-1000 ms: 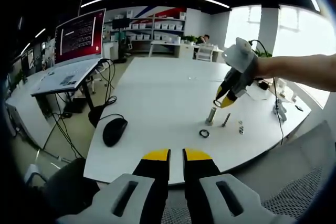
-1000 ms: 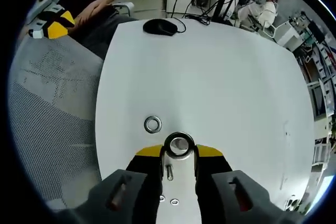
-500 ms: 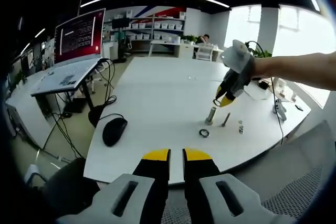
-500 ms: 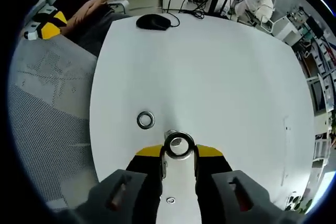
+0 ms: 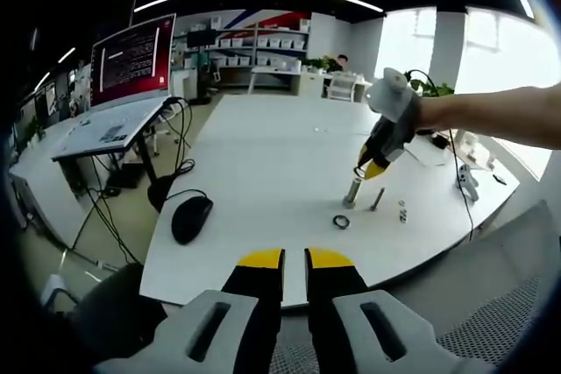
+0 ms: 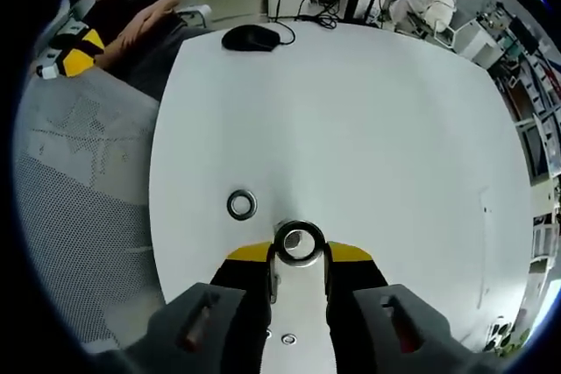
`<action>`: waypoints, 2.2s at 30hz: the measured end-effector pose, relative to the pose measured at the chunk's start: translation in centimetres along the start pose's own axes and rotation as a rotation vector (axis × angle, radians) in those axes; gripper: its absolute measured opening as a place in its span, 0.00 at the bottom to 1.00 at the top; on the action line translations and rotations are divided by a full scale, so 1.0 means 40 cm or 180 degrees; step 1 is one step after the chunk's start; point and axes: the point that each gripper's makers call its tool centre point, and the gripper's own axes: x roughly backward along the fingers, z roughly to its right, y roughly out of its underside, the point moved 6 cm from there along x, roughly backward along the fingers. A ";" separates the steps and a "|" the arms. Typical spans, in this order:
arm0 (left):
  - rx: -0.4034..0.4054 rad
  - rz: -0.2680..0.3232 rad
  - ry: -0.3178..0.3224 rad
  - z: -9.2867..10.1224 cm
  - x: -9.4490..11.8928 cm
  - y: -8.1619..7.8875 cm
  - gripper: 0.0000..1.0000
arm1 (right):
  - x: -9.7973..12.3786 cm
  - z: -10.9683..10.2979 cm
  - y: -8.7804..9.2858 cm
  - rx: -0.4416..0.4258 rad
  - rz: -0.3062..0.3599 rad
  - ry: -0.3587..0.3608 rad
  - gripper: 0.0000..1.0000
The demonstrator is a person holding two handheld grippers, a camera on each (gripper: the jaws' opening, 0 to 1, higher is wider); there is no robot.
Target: Place the washer onto the threaded stud by aligning its center hole with the stud, sliding it down to the base, and recovering from edge contact or off-axis alignment until the washer reaches the visible bottom stop.
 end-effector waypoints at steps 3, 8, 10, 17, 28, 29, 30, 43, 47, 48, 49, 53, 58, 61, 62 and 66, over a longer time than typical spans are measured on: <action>0.0000 -0.0002 -0.0003 0.000 0.000 0.000 0.07 | -0.001 0.004 -0.003 0.0002 0.0025 0.0006 0.23; 0.0005 0.0002 -0.0007 -0.001 0.000 0.000 0.07 | -0.001 0.009 -0.009 -0.0014 0.0055 0.0011 0.23; 0.0006 0.0001 -0.0008 -0.001 0.000 0.000 0.07 | -0.001 0.010 -0.011 -0.0001 0.0050 -0.0001 0.23; 0.0010 0.0004 -0.0012 -0.001 0.000 0.000 0.07 | -0.007 0.004 -0.017 0.0023 0.0039 -0.0047 0.23; 0.0012 0.0008 -0.0009 -0.001 -0.001 0.000 0.07 | -0.014 -0.001 -0.011 0.0034 -0.0005 -0.0073 0.23; 0.0011 0.0007 -0.0007 0.000 -0.001 0.000 0.07 | -0.014 0.000 -0.009 0.0033 -0.0012 -0.0068 0.23; 0.0010 0.0007 -0.0006 0.000 -0.001 0.000 0.07 | -0.015 0.000 -0.008 0.0033 -0.0019 -0.0069 0.23; 0.0006 0.0007 0.0002 0.000 -0.001 0.000 0.07 | -0.036 -0.010 0.002 0.0041 -0.0088 -0.0121 0.23; 0.0009 0.0009 0.0001 0.000 0.000 -0.001 0.07 | -0.044 -0.008 0.004 0.0018 -0.0100 -0.0150 0.23; 0.0010 0.0009 0.0000 -0.001 0.000 -0.001 0.07 | -0.046 -0.010 0.005 0.0022 -0.0103 -0.0158 0.23; 0.0010 0.0009 -0.0001 -0.001 -0.001 -0.001 0.07 | -0.046 -0.010 0.005 0.0022 -0.0110 -0.0162 0.23; 0.0009 0.0007 0.0001 0.000 -0.001 -0.001 0.07 | -0.055 -0.017 0.005 0.0030 -0.0131 -0.0184 0.23; 0.0014 0.0010 -0.0002 -0.001 -0.001 -0.001 0.07 | -0.075 -0.019 0.012 0.0039 -0.0190 -0.0196 0.23; 0.0017 0.0011 -0.0003 -0.001 -0.001 -0.001 0.07 | -0.084 -0.020 0.015 0.0047 -0.0215 -0.0187 0.24; 0.0017 0.0011 -0.0004 -0.001 -0.001 -0.001 0.07 | -0.088 -0.021 0.015 0.0055 -0.0220 -0.0193 0.24; 0.0023 0.0013 -0.0006 -0.002 -0.001 -0.001 0.07 | -0.100 -0.024 0.017 0.0089 -0.0260 -0.0206 0.24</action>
